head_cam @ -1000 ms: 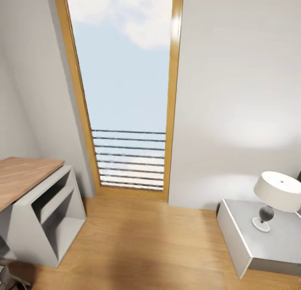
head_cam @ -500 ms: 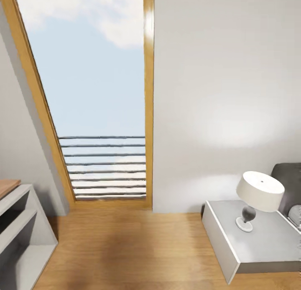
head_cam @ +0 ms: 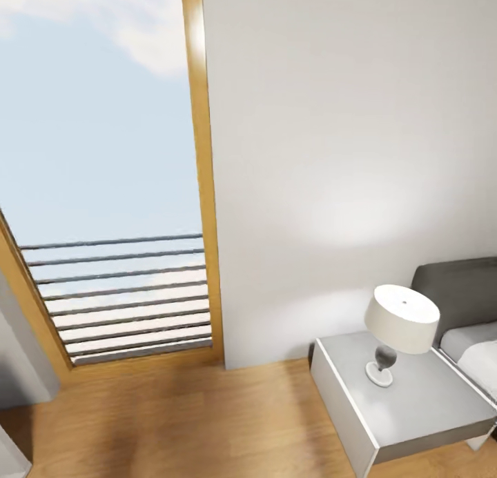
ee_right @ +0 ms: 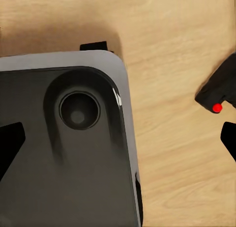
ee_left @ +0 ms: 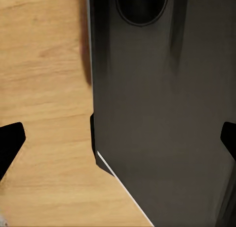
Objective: Attach the digital camera to the camera tripod in the bedroom.
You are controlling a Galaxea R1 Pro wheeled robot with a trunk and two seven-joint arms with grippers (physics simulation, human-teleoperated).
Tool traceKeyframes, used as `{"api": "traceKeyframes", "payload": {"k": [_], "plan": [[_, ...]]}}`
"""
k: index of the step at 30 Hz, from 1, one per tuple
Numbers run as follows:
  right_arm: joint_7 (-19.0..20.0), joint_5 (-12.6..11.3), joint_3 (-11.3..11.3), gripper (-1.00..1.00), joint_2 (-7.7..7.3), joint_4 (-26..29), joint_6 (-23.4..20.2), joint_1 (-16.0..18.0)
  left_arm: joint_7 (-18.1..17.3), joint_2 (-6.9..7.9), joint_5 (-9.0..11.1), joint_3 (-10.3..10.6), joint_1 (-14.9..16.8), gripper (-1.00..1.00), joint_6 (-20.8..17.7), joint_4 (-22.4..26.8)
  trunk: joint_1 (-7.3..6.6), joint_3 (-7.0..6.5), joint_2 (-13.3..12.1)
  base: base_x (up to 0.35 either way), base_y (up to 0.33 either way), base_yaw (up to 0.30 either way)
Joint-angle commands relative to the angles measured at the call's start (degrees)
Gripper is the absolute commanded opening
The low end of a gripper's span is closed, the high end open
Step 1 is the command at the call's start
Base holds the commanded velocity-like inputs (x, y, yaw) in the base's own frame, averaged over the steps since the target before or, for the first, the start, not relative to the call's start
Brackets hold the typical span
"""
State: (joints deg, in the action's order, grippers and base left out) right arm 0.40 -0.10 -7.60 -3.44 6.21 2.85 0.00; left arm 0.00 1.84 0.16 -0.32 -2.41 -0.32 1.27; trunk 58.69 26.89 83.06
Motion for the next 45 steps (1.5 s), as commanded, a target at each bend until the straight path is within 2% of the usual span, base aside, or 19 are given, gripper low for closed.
{"api": "traceKeyframes", "payload": {"k": [1, 30, 36, 45], "plan": [[0.04, -0.01, -0.31, 1.0, 0.02, 0.03, 0.14, 0.0, 0.0, 0.0, 0.02, -0.03, -0.05, 1.0, -0.03, 0.13, 0.04, 0.03, 0.02, 0.336, 0.096, -0.3], [0.04, 0.0, -0.31, 1.0, 0.02, 0.03, 0.14, 0.0, 0.0, 0.52, 0.02, -0.03, -0.05, 1.0, 0.03, 0.13, 0.04, 0.03, 0.02, 0.298, 0.194, -0.299], [0.04, 0.01, -0.31, 1.0, 0.02, 0.03, 0.14, 0.0, 0.0, 0.53, 0.02, -0.03, -0.05, 1.0, 0.05, 0.13, 0.04, 0.03, 0.02, 0.238, 0.2, -0.108], [-0.03, 0.01, -0.21, 1.0, 0.02, 0.03, 0.14, 0.0, 0.0, 0.58, 0.02, -0.03, -0.05, 1.0, 0.05, 0.13, 0.04, 0.03, 0.02, 0.051, 0.055, -0.05]]}}
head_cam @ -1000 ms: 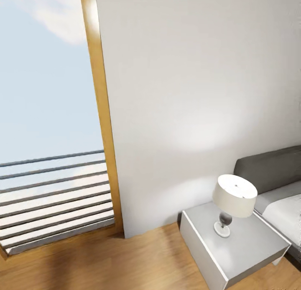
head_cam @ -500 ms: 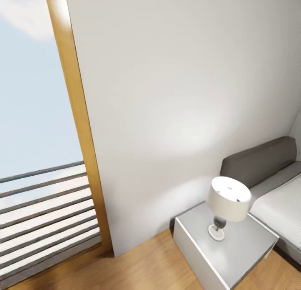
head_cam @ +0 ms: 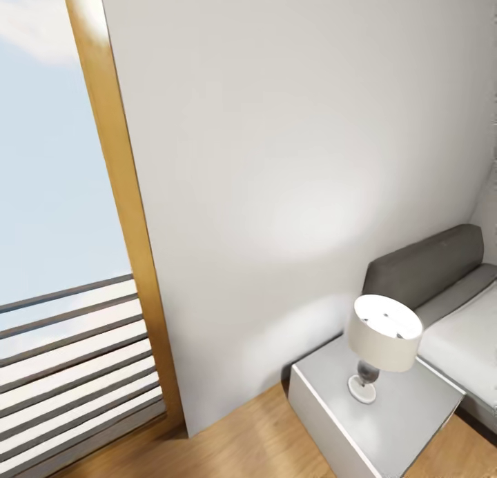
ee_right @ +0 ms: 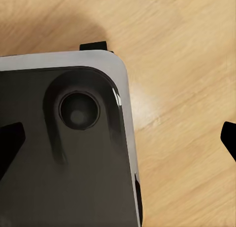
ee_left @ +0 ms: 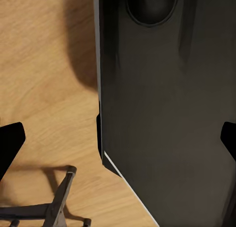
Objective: Attach the digital camera to the camera tripod in the bedroom.
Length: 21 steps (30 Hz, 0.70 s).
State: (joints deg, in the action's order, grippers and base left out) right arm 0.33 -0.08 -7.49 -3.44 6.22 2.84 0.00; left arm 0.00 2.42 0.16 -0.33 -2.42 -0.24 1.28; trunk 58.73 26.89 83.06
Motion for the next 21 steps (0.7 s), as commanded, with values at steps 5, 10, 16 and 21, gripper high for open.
{"api": "traceKeyframes", "payload": {"k": [5, 10, 16, 21], "plan": [[0.03, -0.01, -0.27, 1.0, 0.03, -0.03, 0.15, 0.0, 0.0, 0.03, 0.02, -0.03, -0.04, 1.0, -0.02, 0.13, 0.0, 0.04, 0.02, 0.01, 0.01, -0.202], [0.02, -0.01, -0.25, 1.0, 0.02, -0.11, 0.16, 0.0, 0.0, 0.04, 0.02, -0.03, -0.04, 1.0, -0.02, 0.13, 0.0, 0.04, 0.02, 0.004, 0.004, -0.261], [0.02, -0.01, -0.24, 1.0, 0.06, -0.15, 0.22, 0.0, 0.0, 0.04, 0.02, -0.03, -0.04, 1.0, -0.02, 0.13, 0.0, 0.04, 0.02, 0.001, 0.001, -0.288], [0.02, -0.01, -0.24, 1.0, 0.05, -0.15, 0.23, 0.0, 0.0, 0.02, 0.02, -0.03, -0.04, 1.0, -0.02, 0.13, 0.0, 0.04, 0.02, 0.0, 0.0, -0.298]]}}
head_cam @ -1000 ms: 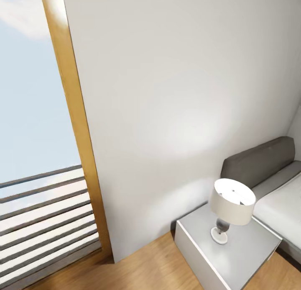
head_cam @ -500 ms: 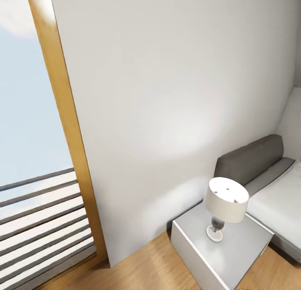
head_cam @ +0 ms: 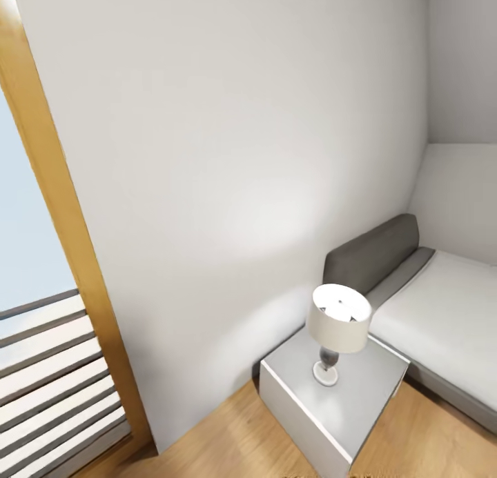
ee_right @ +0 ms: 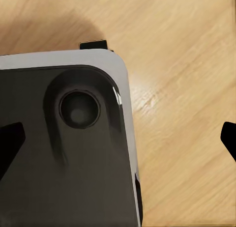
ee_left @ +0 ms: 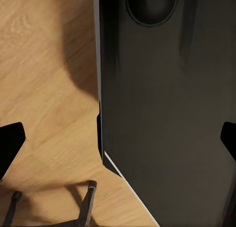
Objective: Attach the digital camera to the camera tripod in the bedroom.
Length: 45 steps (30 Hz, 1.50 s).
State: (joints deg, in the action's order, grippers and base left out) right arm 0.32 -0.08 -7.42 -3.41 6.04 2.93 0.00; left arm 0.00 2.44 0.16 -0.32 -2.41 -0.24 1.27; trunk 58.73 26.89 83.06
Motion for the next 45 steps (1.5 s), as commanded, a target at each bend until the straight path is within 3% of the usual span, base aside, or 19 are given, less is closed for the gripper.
{"api": "traceKeyframes", "payload": {"k": [1, 45], "plan": [[0.03, -0.01, -0.32, 1.0, 0.01, 0.03, 0.14, 0.0, 0.0, 0.01, 0.02, -0.03, -0.05, 1.0, -0.03, 0.13, 0.0, 0.03, 0.02, 0.0, 0.0, -0.299], [0.03, -0.01, -0.32, 1.0, 0.0, 0.03, 0.15, 0.0, 0.0, 0.46, 0.02, -0.03, -0.05, 1.0, 0.83, 0.13, 0.0, 0.03, 0.02, 0.0, 0.0, -0.3]]}}
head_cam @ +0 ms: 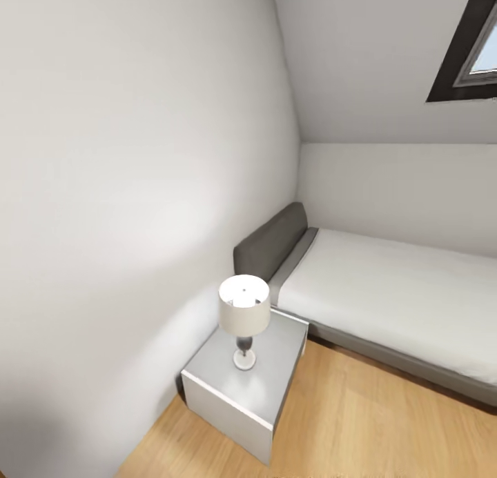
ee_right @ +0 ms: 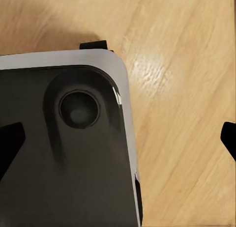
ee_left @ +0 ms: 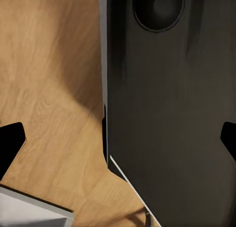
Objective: Attach the digital camera to the camera tripod in the bedroom.
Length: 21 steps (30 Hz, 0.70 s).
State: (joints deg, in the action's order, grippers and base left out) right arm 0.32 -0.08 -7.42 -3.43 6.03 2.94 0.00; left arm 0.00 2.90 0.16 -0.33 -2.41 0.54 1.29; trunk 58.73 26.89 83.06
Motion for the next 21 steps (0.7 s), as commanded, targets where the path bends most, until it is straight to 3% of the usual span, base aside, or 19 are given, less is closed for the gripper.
{"api": "traceKeyframes", "payload": {"k": [1, 21], "plan": [[0.03, -0.01, -0.32, 1.0, 0.01, 0.03, 0.14, 0.0, 0.0, -0.01, 0.02, -0.03, -0.05, 1.0, 0.06, 0.11, 0.0, 0.03, 0.02, 0.0, 0.0, -0.3], [0.03, -0.01, -0.32, 1.0, 0.05, 0.03, 0.2, 0.0, 0.0, -0.13, 0.02, -0.01, -0.05, 1.0, 0.07, 0.11, 0.0, 0.03, 0.02, 0.0, 0.0, -0.3]]}}
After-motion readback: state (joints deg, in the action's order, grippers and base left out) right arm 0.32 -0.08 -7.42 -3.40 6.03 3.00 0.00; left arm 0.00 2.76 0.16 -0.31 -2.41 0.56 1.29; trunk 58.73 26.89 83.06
